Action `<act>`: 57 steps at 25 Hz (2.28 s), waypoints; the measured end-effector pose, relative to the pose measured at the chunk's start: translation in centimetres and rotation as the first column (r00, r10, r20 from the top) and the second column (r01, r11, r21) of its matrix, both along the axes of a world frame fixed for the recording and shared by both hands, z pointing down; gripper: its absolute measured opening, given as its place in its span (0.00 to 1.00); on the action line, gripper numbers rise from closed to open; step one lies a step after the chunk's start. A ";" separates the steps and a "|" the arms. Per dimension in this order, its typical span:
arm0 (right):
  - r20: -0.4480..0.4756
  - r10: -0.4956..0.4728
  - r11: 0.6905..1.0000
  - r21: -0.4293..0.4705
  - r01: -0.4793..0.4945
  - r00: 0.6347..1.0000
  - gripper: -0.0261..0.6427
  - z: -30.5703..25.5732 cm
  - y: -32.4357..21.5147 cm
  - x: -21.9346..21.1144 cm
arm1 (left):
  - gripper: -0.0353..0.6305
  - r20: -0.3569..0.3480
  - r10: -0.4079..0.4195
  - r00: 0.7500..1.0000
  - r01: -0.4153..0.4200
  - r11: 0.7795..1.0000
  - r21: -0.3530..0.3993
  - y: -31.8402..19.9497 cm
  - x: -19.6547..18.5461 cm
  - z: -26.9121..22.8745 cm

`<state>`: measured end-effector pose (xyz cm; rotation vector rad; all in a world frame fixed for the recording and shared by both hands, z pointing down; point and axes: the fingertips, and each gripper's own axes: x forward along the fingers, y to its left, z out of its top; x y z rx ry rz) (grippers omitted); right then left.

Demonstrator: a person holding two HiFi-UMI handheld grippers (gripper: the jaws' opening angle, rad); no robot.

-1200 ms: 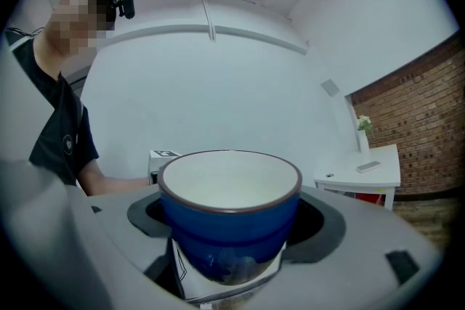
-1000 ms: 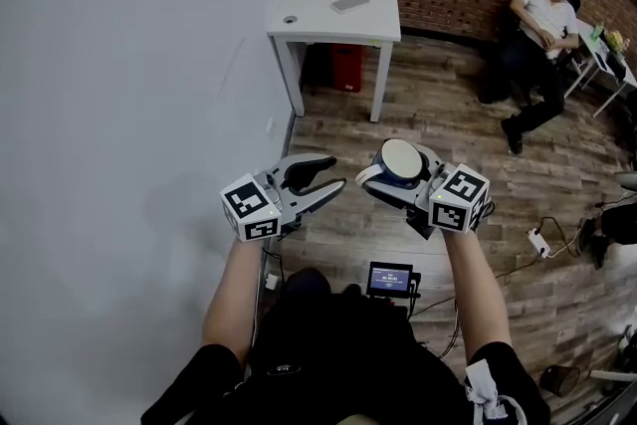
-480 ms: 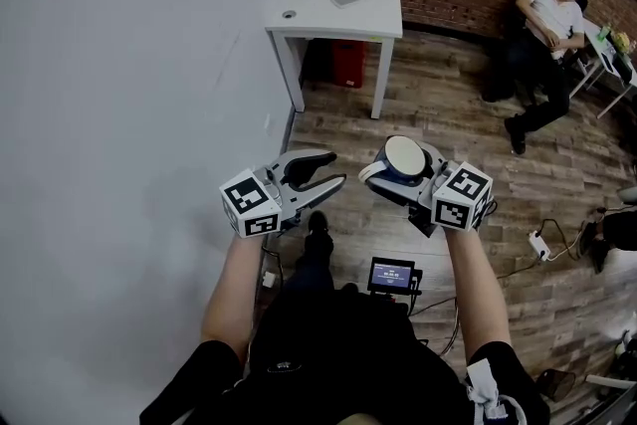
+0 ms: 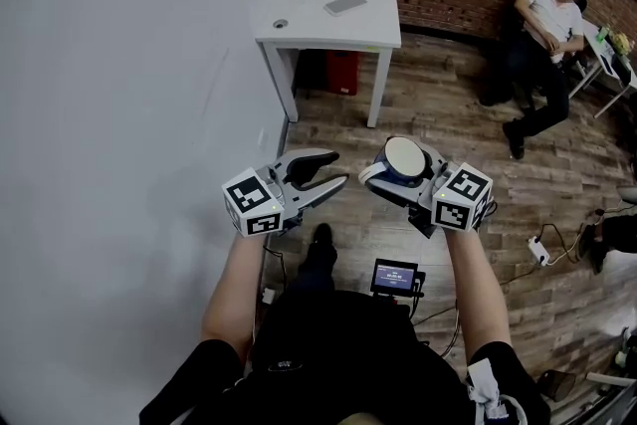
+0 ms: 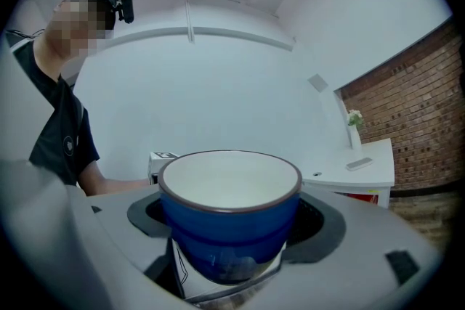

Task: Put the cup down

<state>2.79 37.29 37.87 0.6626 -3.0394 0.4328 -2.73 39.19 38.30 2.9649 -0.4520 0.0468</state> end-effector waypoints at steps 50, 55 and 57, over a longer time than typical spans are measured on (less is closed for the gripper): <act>0.043 0.038 0.999 -0.020 -0.037 0.998 0.66 0.7 -44.2 -1.8 | 0.29 -0.085 -0.001 0.996 -0.002 1.000 -0.028 -42.3 -1.9 1.5; 0.034 0.018 1.000 -0.020 -0.017 0.999 0.66 1.0 -49.7 0.6 | 0.29 -0.071 -0.023 0.997 0.020 0.999 -0.037 -47.4 0.5 1.6; 0.038 0.013 1.000 -0.025 -0.012 0.999 0.66 1.2 -51.9 1.5 | 0.29 -0.070 -0.035 0.997 0.032 0.998 -0.045 -49.5 1.2 1.7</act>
